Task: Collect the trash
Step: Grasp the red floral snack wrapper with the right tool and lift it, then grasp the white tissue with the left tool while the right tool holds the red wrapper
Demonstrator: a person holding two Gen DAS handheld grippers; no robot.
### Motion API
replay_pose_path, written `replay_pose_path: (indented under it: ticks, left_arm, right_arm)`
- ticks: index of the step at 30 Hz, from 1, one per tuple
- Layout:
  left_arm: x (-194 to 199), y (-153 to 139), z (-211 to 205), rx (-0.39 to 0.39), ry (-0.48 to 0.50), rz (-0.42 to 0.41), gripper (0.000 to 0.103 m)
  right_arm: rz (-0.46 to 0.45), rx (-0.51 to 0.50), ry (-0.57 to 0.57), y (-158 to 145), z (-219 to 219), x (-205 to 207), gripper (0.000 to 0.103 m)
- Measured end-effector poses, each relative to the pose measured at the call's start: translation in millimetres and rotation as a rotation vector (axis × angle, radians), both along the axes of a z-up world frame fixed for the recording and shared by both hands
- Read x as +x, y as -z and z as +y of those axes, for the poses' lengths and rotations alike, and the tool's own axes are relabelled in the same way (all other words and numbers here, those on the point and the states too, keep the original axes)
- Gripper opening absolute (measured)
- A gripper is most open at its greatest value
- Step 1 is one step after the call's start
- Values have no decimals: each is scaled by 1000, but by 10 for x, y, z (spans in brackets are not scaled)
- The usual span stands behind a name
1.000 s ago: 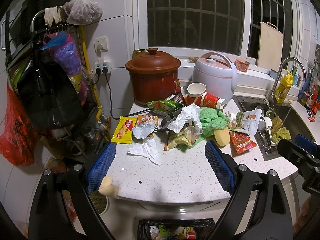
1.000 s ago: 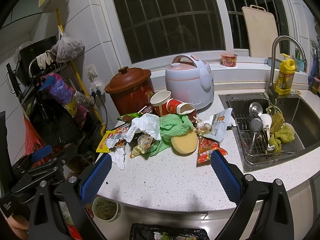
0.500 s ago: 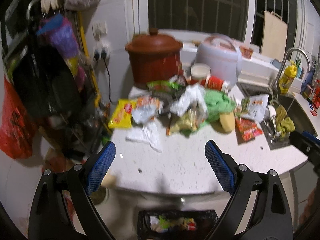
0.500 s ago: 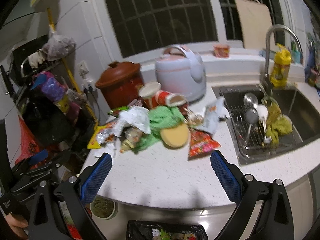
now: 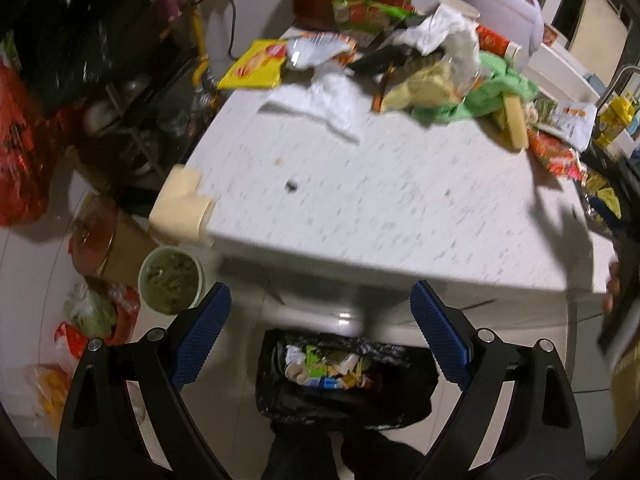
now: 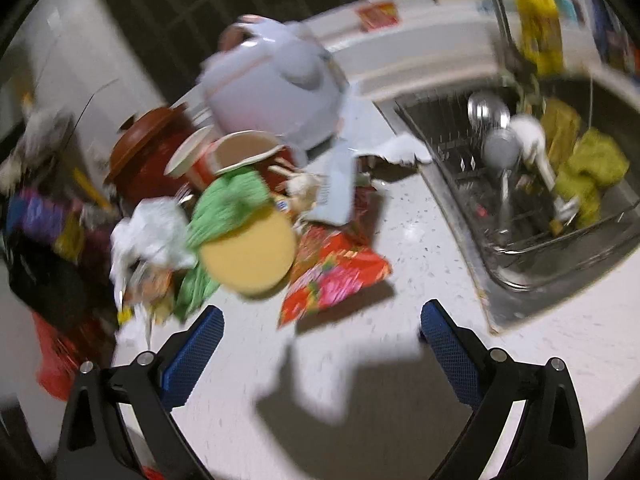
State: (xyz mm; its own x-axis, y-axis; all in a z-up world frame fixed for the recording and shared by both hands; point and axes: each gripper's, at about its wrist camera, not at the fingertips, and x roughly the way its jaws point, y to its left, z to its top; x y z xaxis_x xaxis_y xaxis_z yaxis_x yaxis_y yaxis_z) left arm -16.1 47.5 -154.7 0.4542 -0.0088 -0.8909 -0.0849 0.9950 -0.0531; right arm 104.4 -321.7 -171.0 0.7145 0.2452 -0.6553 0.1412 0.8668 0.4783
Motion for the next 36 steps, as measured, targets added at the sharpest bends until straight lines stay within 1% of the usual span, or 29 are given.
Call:
replay_pose_path:
  ticks: [3, 4, 5, 6, 7, 9, 10, 12, 14, 15, 16, 19, 21, 22, 23, 24, 25, 29, 31, 34, 35, 36]
  left_arm:
    - [-72, 63, 63, 26, -11, 29, 89]
    - [-94, 72, 75, 26, -20, 39, 89]
    - [-90, 80, 76, 23, -26, 40, 89]
    - [-74, 76, 83, 17, -29, 39, 89]
    - [-92, 72, 74, 9, -29, 39, 89]
    - [-48, 95, 44, -9, -11, 56, 89]
    - [-29, 102, 25, -27, -2, 65, 89]
    - [43, 120, -11, -62, 10, 74, 89]
    - [132, 135, -50, -129, 28, 85, 89]
    - [174, 126, -62, -182, 34, 78, 89]
    - [198, 115, -67, -205, 26, 68, 89]
    - [311, 26, -81, -247, -40, -12, 89]
    - [474, -10, -140, -247, -43, -23, 89]
    - [562, -31, -181, -229, -28, -29, 89]
    - [708, -86, -255, -176, 1, -43, 89]
    - [813, -128, -302, -147, 20, -53, 89]
    - [945, -191, -341, -143, 46, -61, 89]
    - [1414, -436, -435, -187, 93, -100, 89]
    - [1678, -574, -464, -215, 84, -141, 89]
    - [2001, -604, -512, -223, 58, -136, 88]
    - [2093, -588, -515, -225, 54, -129, 82]
    - [2142, -579, -513, -249, 66, -131, 61]
  right_arm:
    - [15, 60, 14, 143, -99, 263, 95]
    - [23, 63, 8, 171, -99, 326, 90]
    - [34, 61, -4, 200, -89, 393, 74]
    - [46, 59, -23, 231, -79, 455, 65]
    - [61, 72, -64, 271, -56, 533, 46]
    - [66, 106, -87, 287, -55, 581, 39]
    - [65, 118, -98, 272, -53, 577, 32]
    - [60, 124, -110, 211, -54, 510, 29]
    - [43, 142, -134, 144, -70, 406, 25]
    - [35, 148, -141, 119, -87, 366, 25]
    - [25, 162, -150, 62, -95, 260, 25]
    - [-3, 184, -166, -81, -105, -27, 24]
    - [-23, 203, -171, -173, -148, -204, 24]
    - [-31, 209, -170, -210, -169, -276, 24]
    - [-41, 215, -170, -248, -194, -354, 24]
    - [-53, 218, -168, -293, -198, -435, 24]
    - [-66, 221, -165, -348, -206, -545, 24]
    - [-75, 207, -184, -440, -195, -801, 24]
    - [-76, 183, -192, -478, -146, -903, 23]
    - [-77, 187, -201, -475, -99, -1009, 23]
    - [-78, 186, -206, -479, -72, -1040, 23]
    - [-77, 187, -209, -478, -58, -1063, 23]
